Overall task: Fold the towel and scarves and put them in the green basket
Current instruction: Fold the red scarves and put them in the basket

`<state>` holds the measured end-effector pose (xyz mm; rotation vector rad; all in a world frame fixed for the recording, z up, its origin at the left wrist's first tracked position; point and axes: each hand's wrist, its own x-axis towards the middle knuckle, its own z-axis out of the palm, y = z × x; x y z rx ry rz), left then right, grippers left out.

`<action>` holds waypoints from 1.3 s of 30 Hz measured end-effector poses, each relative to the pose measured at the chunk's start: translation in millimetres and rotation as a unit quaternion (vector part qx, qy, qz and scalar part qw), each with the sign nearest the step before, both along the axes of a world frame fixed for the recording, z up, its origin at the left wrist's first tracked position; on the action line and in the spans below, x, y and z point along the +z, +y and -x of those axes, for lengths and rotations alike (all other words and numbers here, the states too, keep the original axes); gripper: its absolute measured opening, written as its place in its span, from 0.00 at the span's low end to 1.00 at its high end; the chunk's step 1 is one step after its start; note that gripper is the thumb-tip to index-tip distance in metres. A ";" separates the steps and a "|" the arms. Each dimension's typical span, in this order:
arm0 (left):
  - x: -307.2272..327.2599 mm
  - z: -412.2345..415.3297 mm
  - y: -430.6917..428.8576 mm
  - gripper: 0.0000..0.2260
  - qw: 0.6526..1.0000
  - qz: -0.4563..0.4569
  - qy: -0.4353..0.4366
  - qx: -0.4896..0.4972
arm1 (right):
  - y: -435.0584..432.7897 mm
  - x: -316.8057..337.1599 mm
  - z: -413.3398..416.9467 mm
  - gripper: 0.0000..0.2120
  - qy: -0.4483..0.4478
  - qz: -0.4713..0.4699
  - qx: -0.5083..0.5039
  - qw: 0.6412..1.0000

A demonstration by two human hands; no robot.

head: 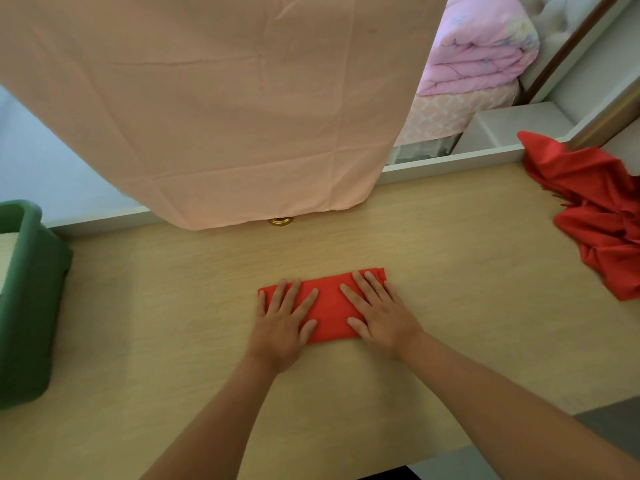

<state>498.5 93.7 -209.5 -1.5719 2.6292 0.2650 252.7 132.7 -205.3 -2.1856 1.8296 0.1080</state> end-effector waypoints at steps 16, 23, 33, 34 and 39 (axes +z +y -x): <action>33.7 -20.3 33.1 0.19 0.996 0.041 -0.046 0.067 | 5.9 20.6 -64.1 0.21 0.020 0.064 0.080 0.995; 43.6 -28.5 44.3 0.17 0.998 0.028 0.042 -0.029 | 14.1 30.3 -59.7 0.35 -0.036 -0.005 0.128 0.991; 20.1 -29.0 39.4 0.38 0.989 -0.122 0.040 -0.072 | 22.9 24.2 -33.4 0.30 0.025 0.058 0.248 0.967; 20.6 -29.5 38.6 0.40 0.988 -0.135 0.042 -0.069 | 23.1 22.0 -33.7 0.32 0.029 0.056 0.258 0.964; 35.8 -31.9 34.0 0.49 0.976 -0.201 0.066 -0.060 | 20.9 19.5 -38.3 0.32 -0.008 0.021 0.231 0.973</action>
